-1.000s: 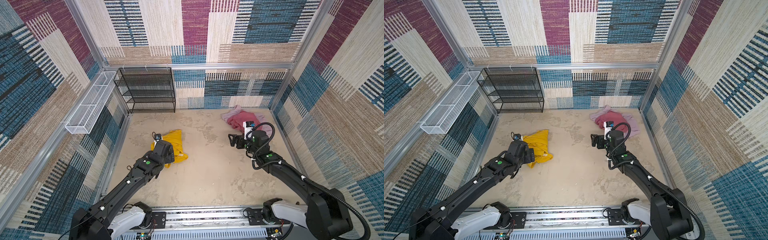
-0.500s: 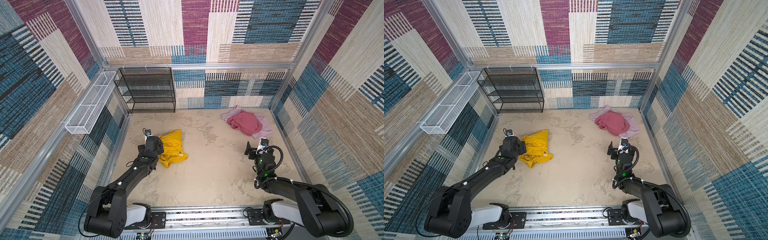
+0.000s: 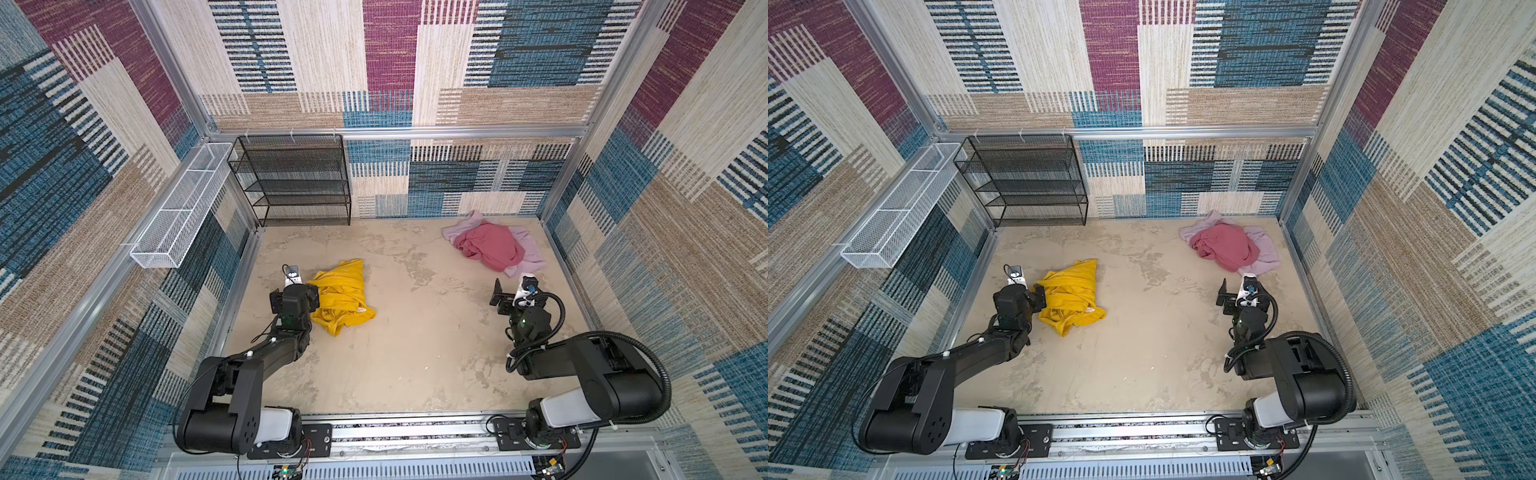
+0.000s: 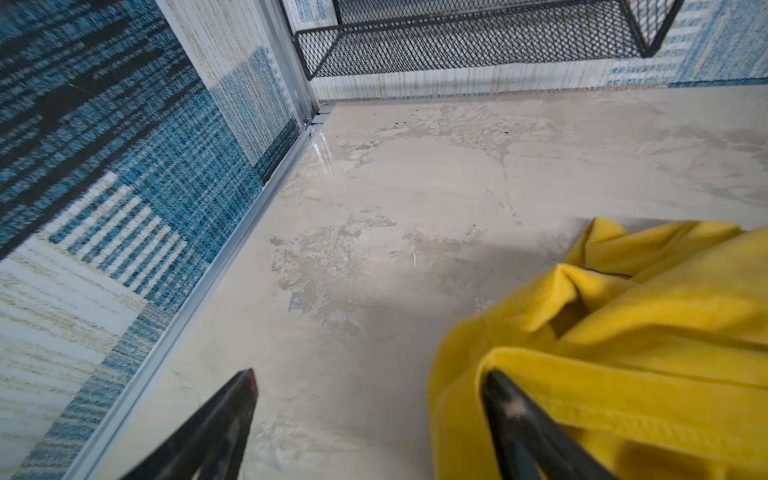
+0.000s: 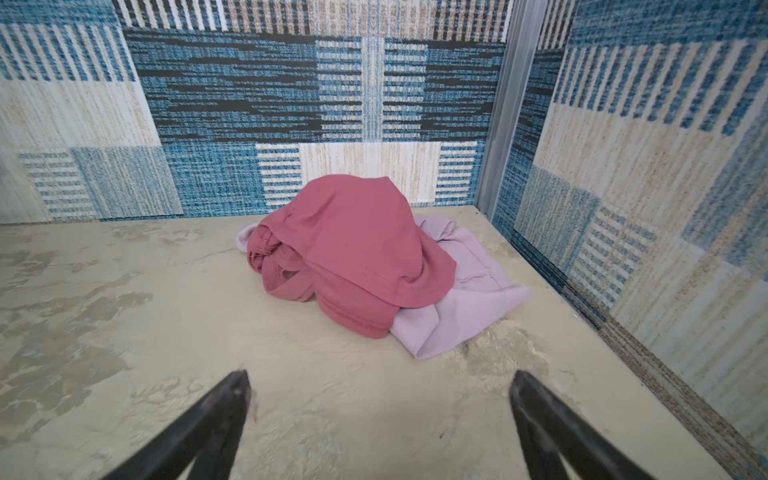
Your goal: Pick out a specific cloth from the pile
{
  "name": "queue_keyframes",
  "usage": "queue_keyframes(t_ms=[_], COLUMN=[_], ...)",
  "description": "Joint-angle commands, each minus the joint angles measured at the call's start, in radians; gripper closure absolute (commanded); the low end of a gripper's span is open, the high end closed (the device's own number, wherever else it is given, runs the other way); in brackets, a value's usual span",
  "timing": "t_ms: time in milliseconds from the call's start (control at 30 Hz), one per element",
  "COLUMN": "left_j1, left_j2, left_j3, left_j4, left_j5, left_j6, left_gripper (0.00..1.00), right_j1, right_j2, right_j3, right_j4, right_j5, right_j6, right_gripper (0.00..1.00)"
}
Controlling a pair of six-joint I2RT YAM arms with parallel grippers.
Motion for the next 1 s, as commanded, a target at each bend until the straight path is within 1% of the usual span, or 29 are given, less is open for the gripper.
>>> queue_keyframes(t_ms=[0, 100, 133, 167, 200, 267, 300, 333, 400, 467, 533, 567, 633, 733, 967], left_j1=[0.019, 0.029, 0.037, 0.045, 0.048, 0.051, 0.052, 0.056, 0.061, 0.065, 0.066, 0.066, 0.066, 0.066, 0.066], left_j2=[0.051, 0.09, 0.081, 0.082, 0.098, 0.156, 0.135, 0.122, 0.147, 0.135, 0.145, 0.14, 0.141, 0.14, 0.14], left_j3=[-0.033, -0.051, -0.048, -0.048, -0.052, -0.058, -0.046, -0.029, -0.038, -0.027, -0.033, -0.03, -0.031, -0.031, -0.031], left_j4=[0.186, 0.252, 0.222, 0.22, 0.241, 0.323, 0.252, 0.201, 0.271, 0.224, 0.253, 0.238, 0.247, 0.243, 0.243], left_j5=[0.076, 0.101, 0.115, 0.141, 0.159, 0.17, 0.181, 0.184, 0.192, 0.2, 0.2, 0.202, 0.201, 0.202, 0.202], left_j6=[0.02, 0.02, 0.009, 0.006, 0.007, 0.03, 0.016, 0.008, 0.018, 0.008, 0.014, 0.01, 0.012, 0.011, 0.009], left_gripper=[0.11, 0.11, 0.11, 0.11, 0.11, 0.11, 0.11, 0.11, 0.1, 0.09, 0.09, 0.08, 0.04, 0.01, 0.01], right_j1=[-0.014, -0.033, -0.037, -0.05, -0.057, -0.061, -0.061, -0.063, -0.065, -0.068, -0.068, -0.068, -0.067, -0.067, -0.067], right_j2=[0.005, 0.075, 0.078, 0.056, 0.072, 0.06, 0.071, 0.065, 0.07, 0.068, 0.066, 0.065, 0.063, 0.063, 0.064], right_j3=[0.003, 0.001, 0.014, 0.029, 0.029, 0.035, 0.032, 0.036, 0.036, 0.036, 0.037, 0.035, 0.032, 0.035, 0.034], right_j4=[0.056, 0.123, 0.115, 0.037, 0.059, 0.032, 0.055, 0.037, 0.043, 0.04, 0.035, 0.041, 0.045, 0.039, 0.039], right_j5=[-0.06, -0.098, -0.108, -0.133, -0.138, -0.148, -0.147, -0.151, -0.159, -0.159, -0.16, -0.161, -0.159, -0.16, -0.16], right_j6=[0.0, 0.005, 0.01, 0.02, 0.021, 0.025, 0.022, 0.025, 0.026, 0.025, 0.027, 0.025, 0.025, 0.026, 0.025], right_gripper=[0.0, 0.0, 0.0, 0.0, 0.0, 0.0, 0.0, 0.0, 0.0, 0.0, 0.0, 0.0, 0.0, 0.0, 0.0])
